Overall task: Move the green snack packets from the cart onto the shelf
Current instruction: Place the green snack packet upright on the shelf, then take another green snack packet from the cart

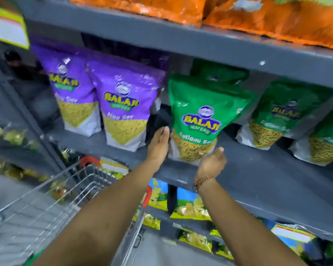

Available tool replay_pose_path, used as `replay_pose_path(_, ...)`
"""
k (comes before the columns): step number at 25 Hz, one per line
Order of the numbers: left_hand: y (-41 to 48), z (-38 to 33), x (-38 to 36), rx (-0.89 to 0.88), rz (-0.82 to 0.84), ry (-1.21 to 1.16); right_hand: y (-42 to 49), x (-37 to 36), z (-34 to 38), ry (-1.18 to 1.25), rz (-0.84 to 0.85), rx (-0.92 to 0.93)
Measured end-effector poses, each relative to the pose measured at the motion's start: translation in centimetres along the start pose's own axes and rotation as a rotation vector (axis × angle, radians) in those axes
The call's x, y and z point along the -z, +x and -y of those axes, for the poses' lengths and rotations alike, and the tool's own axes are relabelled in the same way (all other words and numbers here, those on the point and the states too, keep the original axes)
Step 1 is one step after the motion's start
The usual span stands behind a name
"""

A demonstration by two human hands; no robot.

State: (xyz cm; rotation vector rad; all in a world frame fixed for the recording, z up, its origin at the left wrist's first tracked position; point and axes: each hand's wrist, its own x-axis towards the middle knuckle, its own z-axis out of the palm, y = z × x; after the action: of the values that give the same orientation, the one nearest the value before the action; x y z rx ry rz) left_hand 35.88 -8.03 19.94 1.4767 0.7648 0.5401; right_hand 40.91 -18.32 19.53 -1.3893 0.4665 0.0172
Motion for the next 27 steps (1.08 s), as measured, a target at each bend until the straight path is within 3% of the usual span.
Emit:
replay_pose_path(1,-1.0,0.6,1.0,-0.010,-0.057,-0.072,-1.8,0.7,-0.3,-0.086,-0.119,0.020)
replay_pose_path(2,-2.2,1.9,2.9,-0.007,-0.131,-0.176,-4.6,1.1,-1.5,-0.135,-0.110,0.091)
replay_pose_path(3,-3.3,3.2,5.0,0.000,-0.211,-0.259,-7.6,1.6,-2.8,-0.128,0.028,0.178)
replay_pose_path(5,-6.4,7.0,10.5,0.098,-0.416,-0.400,-13.4,2.0,-6.8,-0.164,0.501,0.284)
replay_pose_path(8,-12.0,17.3,20.5,0.526,-0.767,-0.503,-19.3,-0.6,-15.5,-0.607,1.174,0.405)
replay_pose_path(10,-15.9,24.0,24.0,0.821,-0.816,-0.504,-21.2,-2.8,-21.6,-1.021,1.553,0.583)
replay_pose_path(13,-19.1,30.6,25.4,1.116,-0.685,-0.740,-22.1,-4.0,-30.9,-1.679,1.996,1.007)
replay_pose_path(15,-18.7,34.0,24.6,1.189,-0.628,-0.961,-21.9,-4.1,-35.3,-1.838,2.090,1.196)
replay_pose_path(17,-17.1,37.9,23.4,1.156,-0.558,-1.173,-21.2,-5.1,-38.8,-1.826,2.080,1.284)
replay_pose_path(19,-15.6,39.5,22.4,1.165,-0.628,-1.246,-20.5,-7.0,-41.0,-1.844,2.031,1.327)
replay_pose_path(23,-13.2,40.6,21.0,1.074,-0.950,-1.413,-20.2,-9.6,-41.7,-1.972,2.066,1.210)
replay_pose_path(27,-12.7,37.3,21.8,0.864,-1.082,-1.297,-20.3,-7.9,-37.9,-1.786,1.920,1.001)
